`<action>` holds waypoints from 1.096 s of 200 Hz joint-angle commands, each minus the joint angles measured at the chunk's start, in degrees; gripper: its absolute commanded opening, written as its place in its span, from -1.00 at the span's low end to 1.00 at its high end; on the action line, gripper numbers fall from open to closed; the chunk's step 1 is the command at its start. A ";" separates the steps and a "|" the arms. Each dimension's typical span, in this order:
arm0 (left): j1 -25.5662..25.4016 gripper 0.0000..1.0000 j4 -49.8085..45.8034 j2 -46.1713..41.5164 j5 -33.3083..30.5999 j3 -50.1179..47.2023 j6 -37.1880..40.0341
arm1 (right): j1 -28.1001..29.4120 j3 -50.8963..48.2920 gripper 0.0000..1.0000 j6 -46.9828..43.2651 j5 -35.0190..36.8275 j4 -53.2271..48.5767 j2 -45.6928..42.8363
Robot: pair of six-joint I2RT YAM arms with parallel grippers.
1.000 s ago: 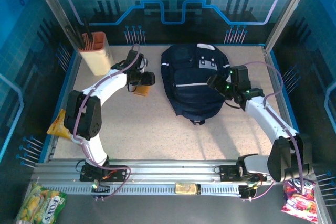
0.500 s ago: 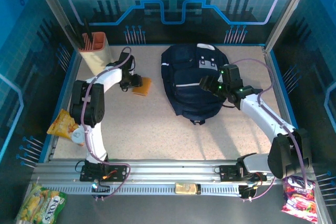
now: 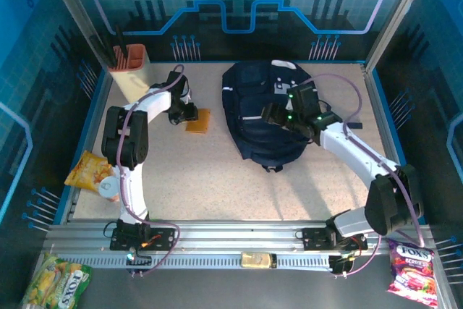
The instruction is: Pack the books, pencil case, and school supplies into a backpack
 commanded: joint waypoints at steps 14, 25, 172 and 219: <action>-1.54 -0.29 -5.53 -4.21 -0.11 -7.18 -3.33 | 7.38 7.30 0.32 -1.85 0.50 -1.47 8.08; -2.36 -0.29 -5.10 -6.16 -0.28 -10.33 -4.52 | 9.89 9.75 0.30 -1.77 -0.25 -1.45 11.33; -4.60 -0.46 2.34 -18.73 4.74 -27.86 -14.44 | 21.33 29.80 -0.03 1.01 -6.54 -3.45 41.08; -4.59 -0.46 2.33 -18.26 4.57 -27.88 -14.19 | 21.38 33.87 -0.09 -0.52 -7.31 -6.97 45.07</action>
